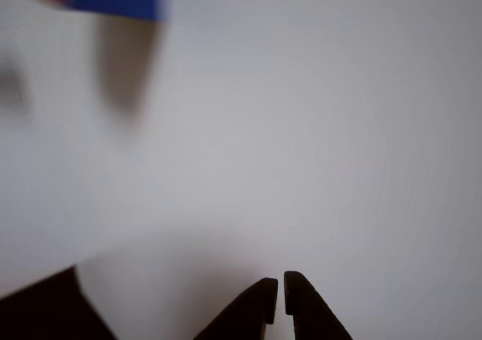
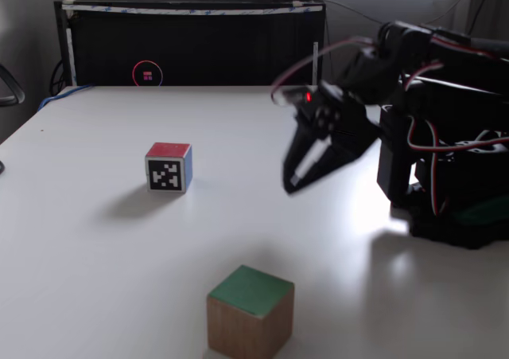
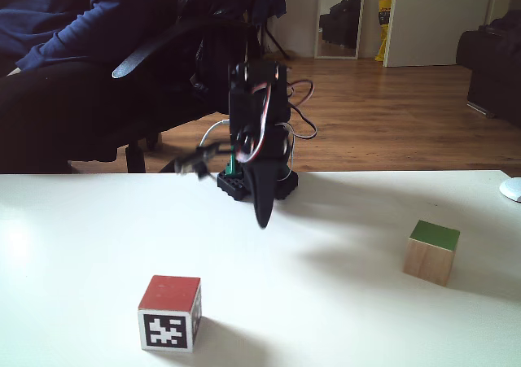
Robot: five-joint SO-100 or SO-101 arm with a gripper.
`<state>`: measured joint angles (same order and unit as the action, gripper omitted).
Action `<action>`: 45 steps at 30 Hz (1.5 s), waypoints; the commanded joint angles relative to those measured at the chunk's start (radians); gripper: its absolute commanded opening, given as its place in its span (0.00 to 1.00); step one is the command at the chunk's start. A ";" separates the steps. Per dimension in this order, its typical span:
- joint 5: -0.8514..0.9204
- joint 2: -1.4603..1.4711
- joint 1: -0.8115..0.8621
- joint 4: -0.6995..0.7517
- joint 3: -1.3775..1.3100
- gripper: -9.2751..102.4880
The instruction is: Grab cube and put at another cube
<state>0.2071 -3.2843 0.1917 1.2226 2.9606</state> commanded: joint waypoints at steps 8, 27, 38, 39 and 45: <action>0.239 0.021 -0.330 -0.043 -0.216 0.12; 0.250 0.997 -0.554 0.006 -0.824 0.30; 0.146 1.539 -0.638 -0.026 -1.088 0.43; 0.140 1.559 -0.649 -0.028 -1.097 0.44; 0.097 1.585 -0.687 -0.046 -1.123 0.44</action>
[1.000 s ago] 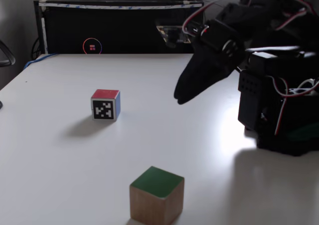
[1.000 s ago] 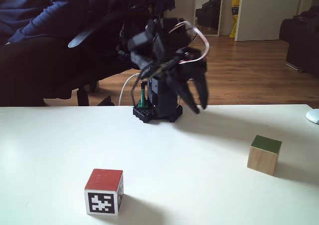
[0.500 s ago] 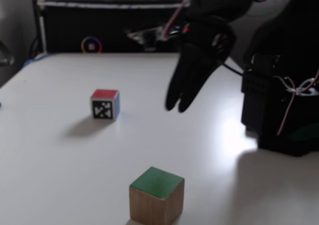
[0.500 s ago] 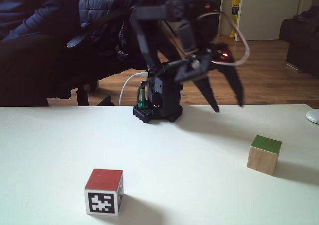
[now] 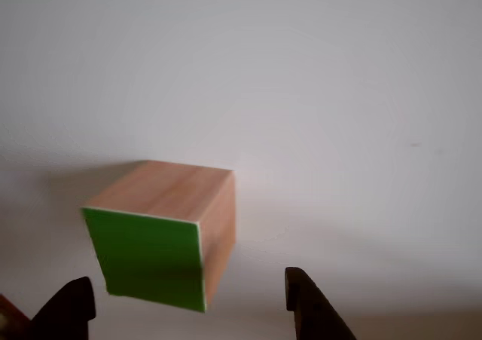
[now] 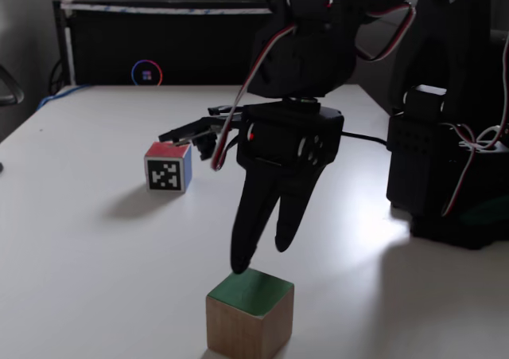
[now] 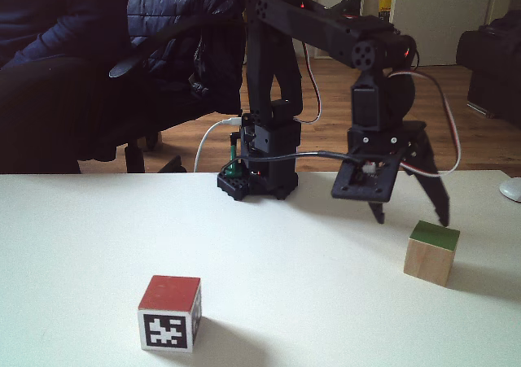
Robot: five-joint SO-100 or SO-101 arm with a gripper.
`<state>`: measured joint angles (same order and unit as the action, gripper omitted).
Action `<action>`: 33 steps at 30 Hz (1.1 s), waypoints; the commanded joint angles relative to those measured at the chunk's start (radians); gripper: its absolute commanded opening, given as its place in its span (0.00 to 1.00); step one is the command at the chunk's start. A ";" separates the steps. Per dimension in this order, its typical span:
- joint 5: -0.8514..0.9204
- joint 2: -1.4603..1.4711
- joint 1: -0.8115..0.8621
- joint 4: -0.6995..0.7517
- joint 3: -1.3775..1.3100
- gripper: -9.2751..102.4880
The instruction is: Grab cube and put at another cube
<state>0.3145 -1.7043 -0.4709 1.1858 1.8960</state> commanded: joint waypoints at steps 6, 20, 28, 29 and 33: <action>-0.028 0.109 -0.067 -0.011 -0.117 0.44; -0.028 0.236 -0.035 -0.035 -0.196 0.44; -0.035 0.314 -0.034 -0.061 -0.224 0.42; -0.035 0.327 -0.032 -0.064 -0.230 0.42; -0.044 0.362 -0.029 -0.071 -0.249 0.36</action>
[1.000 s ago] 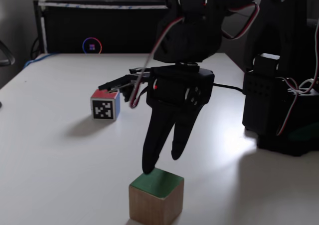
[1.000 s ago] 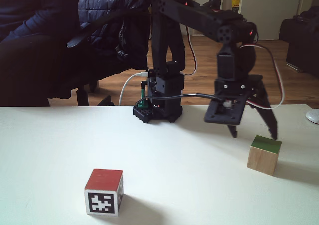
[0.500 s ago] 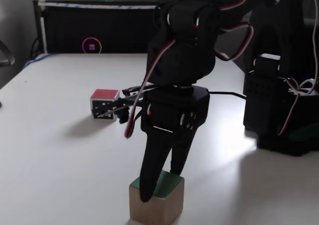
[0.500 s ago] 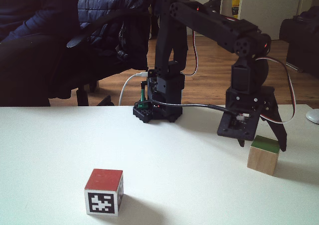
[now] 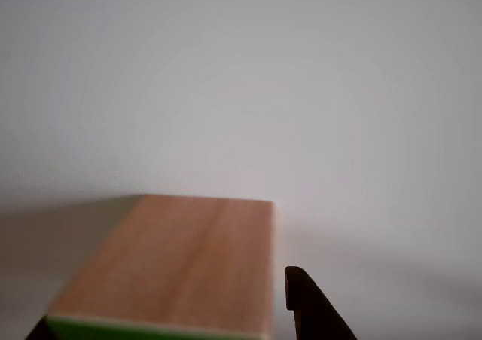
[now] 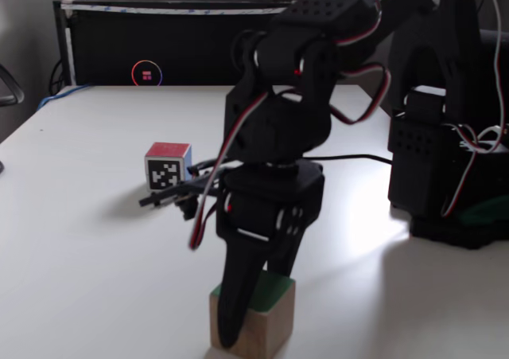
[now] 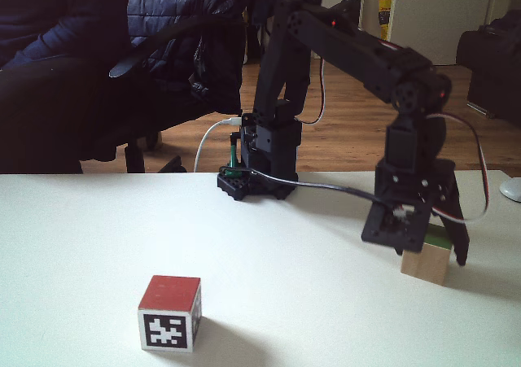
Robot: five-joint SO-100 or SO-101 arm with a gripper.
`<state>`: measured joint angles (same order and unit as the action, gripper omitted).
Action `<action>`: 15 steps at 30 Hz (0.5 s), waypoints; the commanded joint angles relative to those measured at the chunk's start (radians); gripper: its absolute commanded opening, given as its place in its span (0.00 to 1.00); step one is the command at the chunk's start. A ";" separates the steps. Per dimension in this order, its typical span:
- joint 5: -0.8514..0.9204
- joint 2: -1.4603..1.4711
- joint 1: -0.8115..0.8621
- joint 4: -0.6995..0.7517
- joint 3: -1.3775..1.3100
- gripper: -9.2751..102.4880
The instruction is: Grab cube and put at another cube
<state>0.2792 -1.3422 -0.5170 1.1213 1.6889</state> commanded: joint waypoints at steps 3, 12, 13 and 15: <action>-0.018 0.002 0.018 -0.014 -0.041 0.30; -0.028 -0.051 0.026 -0.029 -0.011 0.19; -0.035 -0.078 0.032 -0.037 0.006 0.18; -0.043 -0.156 0.052 -0.043 0.052 0.17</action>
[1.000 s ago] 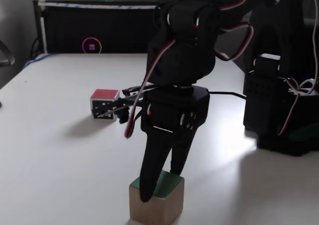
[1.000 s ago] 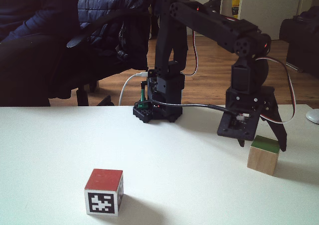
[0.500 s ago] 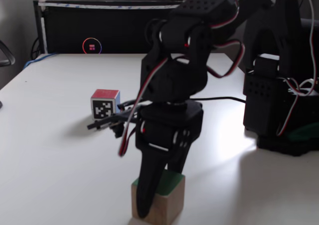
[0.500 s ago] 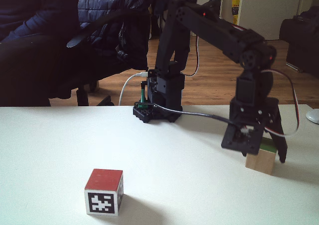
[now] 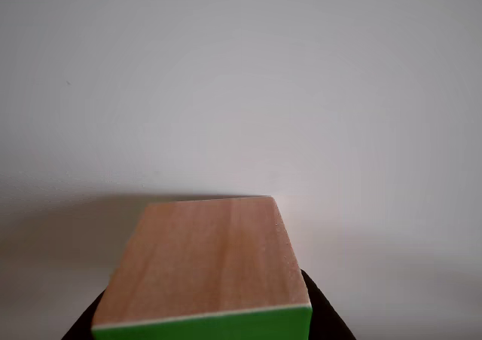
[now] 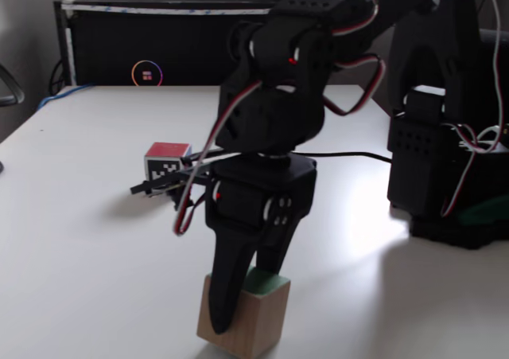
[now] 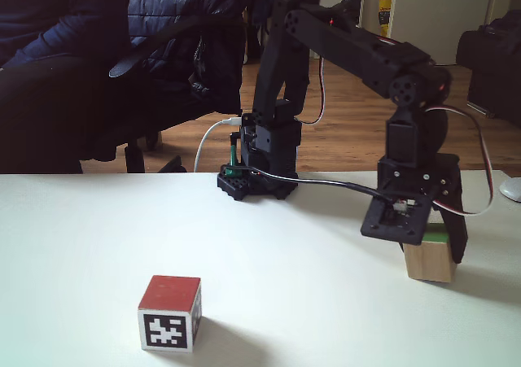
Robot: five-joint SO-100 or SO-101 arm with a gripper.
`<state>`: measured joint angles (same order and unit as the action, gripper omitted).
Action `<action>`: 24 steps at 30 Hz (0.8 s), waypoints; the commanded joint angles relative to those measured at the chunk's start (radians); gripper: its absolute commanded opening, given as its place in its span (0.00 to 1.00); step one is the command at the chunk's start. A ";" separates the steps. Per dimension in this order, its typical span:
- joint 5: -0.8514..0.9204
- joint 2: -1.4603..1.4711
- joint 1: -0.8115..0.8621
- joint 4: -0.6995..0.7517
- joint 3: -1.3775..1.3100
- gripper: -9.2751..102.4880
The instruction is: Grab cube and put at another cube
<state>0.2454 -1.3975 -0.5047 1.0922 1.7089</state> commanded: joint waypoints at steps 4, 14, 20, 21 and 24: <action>-0.021 -0.339 0.138 -0.015 0.164 0.17; 0.101 -0.807 0.612 0.012 0.362 0.17; 0.143 -0.822 0.831 0.005 0.345 0.17; 0.143 -0.805 0.853 0.002 0.334 0.17; 0.132 -0.710 0.905 0.000 0.268 0.17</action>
<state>0.3804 -2.1537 0.3482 1.1014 2.0647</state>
